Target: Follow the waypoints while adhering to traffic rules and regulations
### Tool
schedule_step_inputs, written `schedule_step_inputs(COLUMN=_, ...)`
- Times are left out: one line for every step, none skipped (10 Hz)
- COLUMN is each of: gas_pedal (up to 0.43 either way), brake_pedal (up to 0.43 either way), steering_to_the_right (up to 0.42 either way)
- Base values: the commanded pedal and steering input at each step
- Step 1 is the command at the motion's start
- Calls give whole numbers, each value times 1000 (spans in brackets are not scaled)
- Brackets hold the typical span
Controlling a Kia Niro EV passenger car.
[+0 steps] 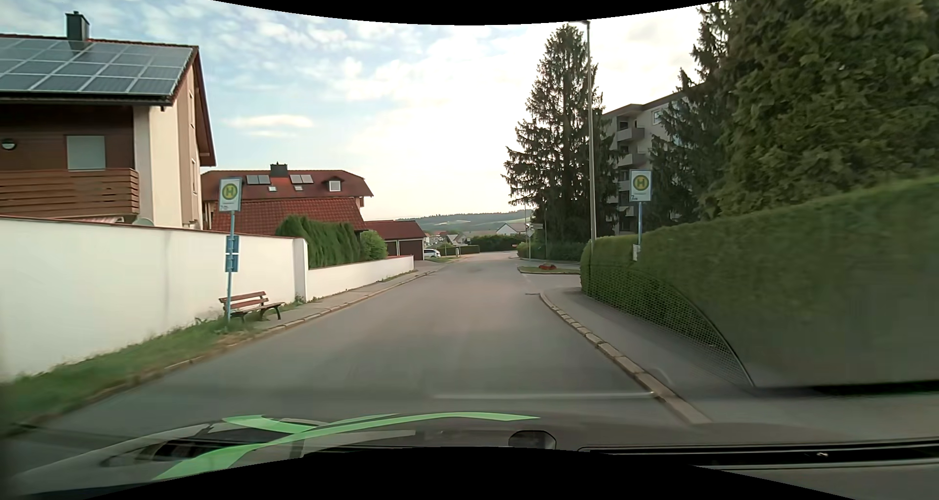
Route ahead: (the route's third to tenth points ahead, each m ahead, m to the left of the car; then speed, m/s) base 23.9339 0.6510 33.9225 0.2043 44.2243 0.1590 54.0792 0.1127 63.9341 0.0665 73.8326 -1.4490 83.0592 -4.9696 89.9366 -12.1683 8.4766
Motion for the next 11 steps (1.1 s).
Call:
schedule_step_inputs(gas_pedal=39, brake_pedal=0, steering_to_the_right=-5)
schedule_step_inputs(gas_pedal=39, brake_pedal=0, steering_to_the_right=-5)
schedule_step_inputs(gas_pedal=39, brake_pedal=0, steering_to_the_right=-5)
schedule_step_inputs(gas_pedal=39, brake_pedal=0, steering_to_the_right=-6)
schedule_step_inputs(gas_pedal=39, brake_pedal=0, steering_to_the_right=-6)
schedule_step_inputs(gas_pedal=39, brake_pedal=0, steering_to_the_right=-6)
schedule_step_inputs(gas_pedal=39, brake_pedal=0, steering_to_the_right=-6)
schedule_step_inputs(gas_pedal=39, brake_pedal=0, steering_to_the_right=-5)
schedule_step_inputs(gas_pedal=28, brake_pedal=0, steering_to_the_right=-5)
schedule_step_inputs(gas_pedal=28, brake_pedal=0, steering_to_the_right=-5)
schedule_step_inputs(gas_pedal=28, brake_pedal=0, steering_to_the_right=-5)
